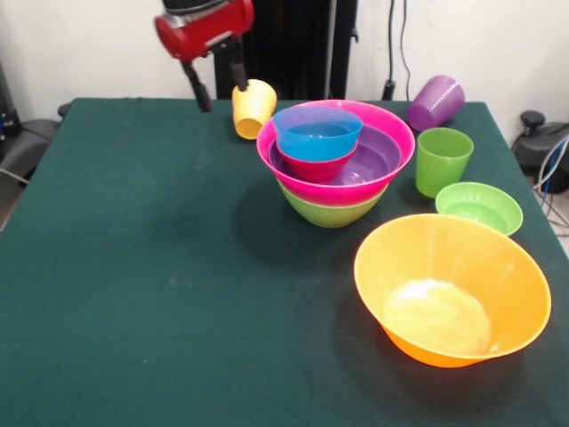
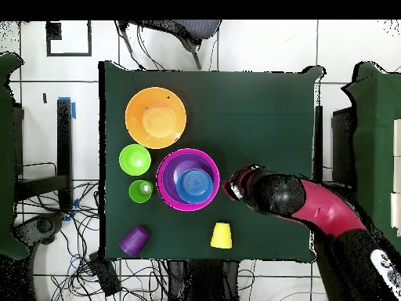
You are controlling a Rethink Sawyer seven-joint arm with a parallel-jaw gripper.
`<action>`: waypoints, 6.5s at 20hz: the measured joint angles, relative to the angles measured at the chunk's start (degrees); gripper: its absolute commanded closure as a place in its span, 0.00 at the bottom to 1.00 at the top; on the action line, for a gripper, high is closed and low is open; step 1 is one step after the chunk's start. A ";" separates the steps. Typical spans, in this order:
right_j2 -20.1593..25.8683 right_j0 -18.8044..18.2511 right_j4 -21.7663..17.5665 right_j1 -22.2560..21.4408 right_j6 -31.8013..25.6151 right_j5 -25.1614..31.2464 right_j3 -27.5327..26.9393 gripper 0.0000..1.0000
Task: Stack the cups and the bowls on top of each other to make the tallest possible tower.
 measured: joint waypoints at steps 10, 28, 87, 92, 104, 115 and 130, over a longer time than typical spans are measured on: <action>0.10 -4.65 -4.48 2.79 0.00 0.10 -3.14 0.00; 0.91 -5.79 -12.09 8.35 0.00 0.10 -5.04 0.00; 3.76 -8.30 -14.42 11.29 0.00 1.40 -5.09 0.00; 4.63 -9.33 -17.78 12.75 0.00 2.38 -5.09 0.00; 7.07 -11.16 -21.61 13.50 0.00 5.68 -5.09 0.00; 10.67 -14.00 -22.45 13.50 0.00 9.63 -5.09 0.00; 23.05 -19.93 -18.21 9.31 -0.01 13.20 -4.39 0.00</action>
